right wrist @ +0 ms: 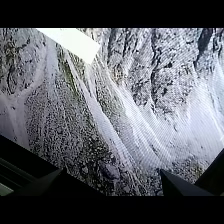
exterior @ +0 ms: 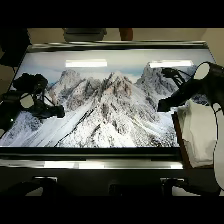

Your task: Fold the shirts.

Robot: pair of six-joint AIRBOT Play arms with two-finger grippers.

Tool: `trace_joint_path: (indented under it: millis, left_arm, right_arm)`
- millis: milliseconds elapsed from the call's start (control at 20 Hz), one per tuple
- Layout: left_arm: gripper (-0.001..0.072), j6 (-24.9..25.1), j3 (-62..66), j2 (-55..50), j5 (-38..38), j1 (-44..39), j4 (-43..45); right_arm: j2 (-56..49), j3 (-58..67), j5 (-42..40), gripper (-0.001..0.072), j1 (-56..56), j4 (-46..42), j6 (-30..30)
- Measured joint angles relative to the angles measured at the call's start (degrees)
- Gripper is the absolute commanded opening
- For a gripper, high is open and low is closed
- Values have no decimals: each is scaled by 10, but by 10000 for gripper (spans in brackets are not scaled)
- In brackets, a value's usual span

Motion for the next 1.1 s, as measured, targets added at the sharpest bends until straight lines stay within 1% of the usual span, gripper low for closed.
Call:
trace_joint_path:
  millis: [300, 500, 600, 700, 850, 900, 1000, 1100]
  left_arm:
    - [706, 0, 0, -2, 6, 0, 0]
    - [716, -2, 3, -7, 47, 4, -1]
    - [716, -17, 24, -12, 80, 34, -8]
    - [716, -38, 57, -26, 109, 97, -39]
    - [716, -66, 92, -63, 135, 249, -147]
    - [716, -70, 94, -76, 139, 304, -189]
    - [715, -74, 88, -95, 147, 392, -247]
    - [716, -75, 72, -111, 165, 452, -280]
  right_arm:
    - [0, 0, -39, 668, 0, 1, 2]
    - [0, 0, -87, 671, 0, 9, 14]
    - [0, 0, -111, 670, 0, 10, 16]
    - [-1, 0, -125, 669, 0, 11, 17]
    - [-1, 0, -135, 669, 0, 13, 17]
    - [-1, 0, -136, 669, 0, 13, 16]
    - [-1, 0, -139, 669, 0, 13, 11]
    - [-1, 0, -141, 669, 0, 13, 6]
